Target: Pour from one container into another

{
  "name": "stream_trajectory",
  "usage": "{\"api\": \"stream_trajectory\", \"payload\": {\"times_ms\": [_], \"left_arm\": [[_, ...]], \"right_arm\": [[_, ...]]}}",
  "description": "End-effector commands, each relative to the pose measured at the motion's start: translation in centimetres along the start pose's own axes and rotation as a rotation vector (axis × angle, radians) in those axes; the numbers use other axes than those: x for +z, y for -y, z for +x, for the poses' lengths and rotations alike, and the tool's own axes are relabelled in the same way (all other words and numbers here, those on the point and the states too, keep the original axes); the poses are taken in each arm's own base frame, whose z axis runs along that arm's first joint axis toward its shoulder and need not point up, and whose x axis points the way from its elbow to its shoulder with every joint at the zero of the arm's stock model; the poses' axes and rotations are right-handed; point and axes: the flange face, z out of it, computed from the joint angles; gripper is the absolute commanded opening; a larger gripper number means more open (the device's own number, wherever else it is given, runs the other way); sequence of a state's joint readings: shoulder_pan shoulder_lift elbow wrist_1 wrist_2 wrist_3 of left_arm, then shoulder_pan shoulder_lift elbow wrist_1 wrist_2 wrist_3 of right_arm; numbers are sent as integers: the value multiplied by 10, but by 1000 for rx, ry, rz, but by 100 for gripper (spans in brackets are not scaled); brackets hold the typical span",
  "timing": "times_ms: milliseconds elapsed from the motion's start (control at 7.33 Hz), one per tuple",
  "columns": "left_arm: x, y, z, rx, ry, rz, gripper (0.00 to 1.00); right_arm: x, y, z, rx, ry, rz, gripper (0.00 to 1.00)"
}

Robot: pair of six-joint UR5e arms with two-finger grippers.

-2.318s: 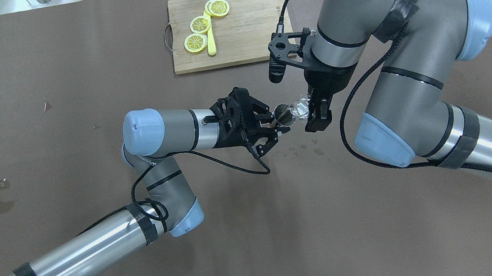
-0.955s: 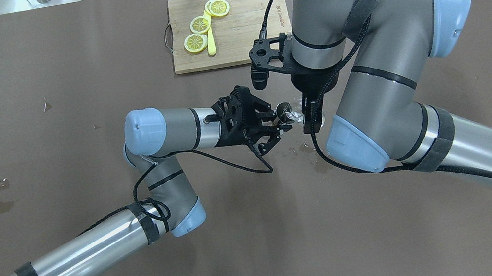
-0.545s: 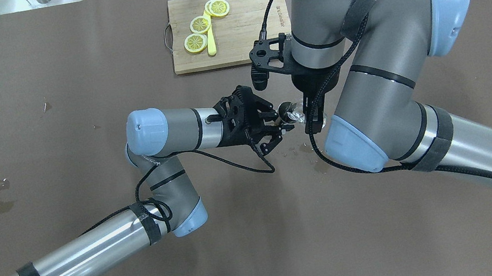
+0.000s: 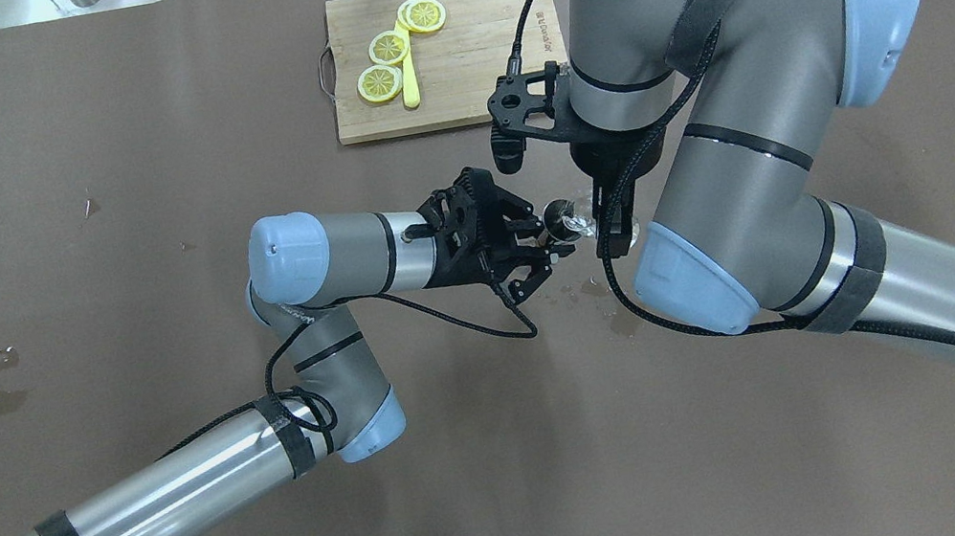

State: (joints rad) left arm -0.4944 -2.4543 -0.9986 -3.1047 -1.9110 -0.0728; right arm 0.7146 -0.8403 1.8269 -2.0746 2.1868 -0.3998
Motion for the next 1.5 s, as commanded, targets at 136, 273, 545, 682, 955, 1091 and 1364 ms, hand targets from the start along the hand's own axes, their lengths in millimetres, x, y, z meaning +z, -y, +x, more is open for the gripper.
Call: {"api": "stream_trajectory", "payload": {"times_ms": [136, 273, 545, 682, 955, 1091, 1364], "left_arm": [[0, 0, -1, 0, 1, 0, 0], [0, 0, 0, -1, 1, 0, 0], [-1, 1, -1, 1, 2, 3, 0], [-1, 3, 0, 2, 2, 7, 0], [-5, -1, -1, 6, 2, 16, 0], [-10, -2, -3, 10, 6, 22, 0], [-27, 0, -13, 21, 32, 38, 0]], "right_arm": [[1, -12, 0, -47, -36, 100, 0], [-3, -10, 0, -44, -46, 128, 0], [-21, -16, 11, -33, -95, 248, 0], [-32, -27, 20, -4, -77, 283, 0], [-45, -65, 23, 19, -88, 302, 0], [-53, -87, 19, 21, -105, 318, 0], [-42, -129, 33, 22, -113, 364, 0]]}}
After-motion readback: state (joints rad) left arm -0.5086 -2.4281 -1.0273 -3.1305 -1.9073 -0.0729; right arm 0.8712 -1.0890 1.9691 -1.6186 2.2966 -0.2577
